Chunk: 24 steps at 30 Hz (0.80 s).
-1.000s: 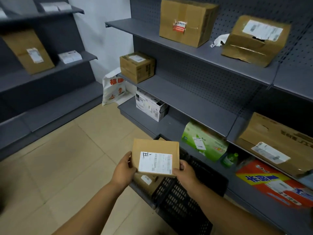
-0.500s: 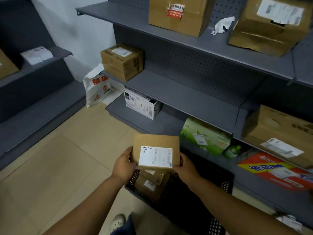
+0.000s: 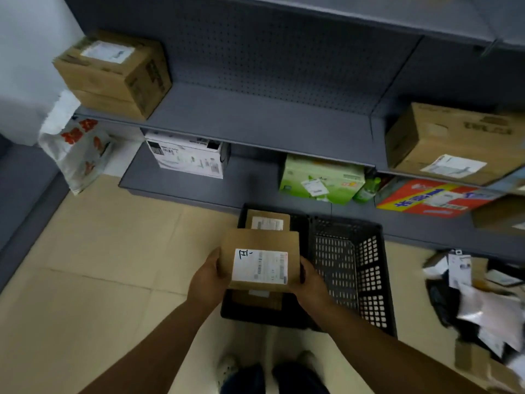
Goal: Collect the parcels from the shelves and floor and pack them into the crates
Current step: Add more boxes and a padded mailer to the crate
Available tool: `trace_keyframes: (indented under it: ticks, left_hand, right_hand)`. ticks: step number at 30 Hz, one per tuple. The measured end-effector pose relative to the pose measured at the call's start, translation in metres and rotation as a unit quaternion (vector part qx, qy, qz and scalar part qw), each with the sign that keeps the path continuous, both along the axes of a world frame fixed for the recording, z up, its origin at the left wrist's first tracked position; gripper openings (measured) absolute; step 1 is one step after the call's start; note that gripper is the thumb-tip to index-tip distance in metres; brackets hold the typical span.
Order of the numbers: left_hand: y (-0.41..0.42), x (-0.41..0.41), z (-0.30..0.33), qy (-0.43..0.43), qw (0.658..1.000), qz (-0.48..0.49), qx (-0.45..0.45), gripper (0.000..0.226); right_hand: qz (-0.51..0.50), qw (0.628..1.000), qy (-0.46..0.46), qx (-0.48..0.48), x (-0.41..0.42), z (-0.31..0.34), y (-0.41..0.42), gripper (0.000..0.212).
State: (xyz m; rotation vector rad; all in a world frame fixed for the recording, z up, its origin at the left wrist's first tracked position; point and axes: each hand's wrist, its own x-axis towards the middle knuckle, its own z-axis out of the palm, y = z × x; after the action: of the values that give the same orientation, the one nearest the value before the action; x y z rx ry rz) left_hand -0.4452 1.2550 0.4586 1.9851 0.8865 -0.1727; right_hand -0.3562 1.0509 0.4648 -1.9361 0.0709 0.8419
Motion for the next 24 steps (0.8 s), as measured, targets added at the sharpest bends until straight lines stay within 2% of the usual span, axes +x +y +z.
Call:
trace_keyframes:
  ticks: [6,11,17,21,24]
  left_hand:
    - [0.003,0.008,-0.051,0.033,0.998,-0.053,0.018,0.057]
    - [-0.006,0.019,-0.106,0.022,0.999,-0.035,0.021,0.049]
    - [-0.022,0.032,-0.175,0.05,0.999,-0.02,-0.001,0.044]
    - [-0.03,0.034,-0.219,0.063,0.998,-0.028,0.002,0.034]
    - [-0.034,0.035,-0.25,0.073,0.997,-0.038,-0.005,0.035]
  right_hand:
    - [0.004,0.999,0.019,-0.048,0.002,-0.055,0.005,0.065]
    - [0.009,0.997,0.027,-0.066,0.009,-0.112,0.001,0.067]
    - [-0.018,0.996,0.062,-0.058,0.013,-0.187,-0.008,0.066]
    - [0.013,0.994,0.071,-0.081,0.013,-0.229,-0.018,0.081]
    - [0.037,0.992,0.077,-0.089,0.011,-0.261,-0.025,0.082]
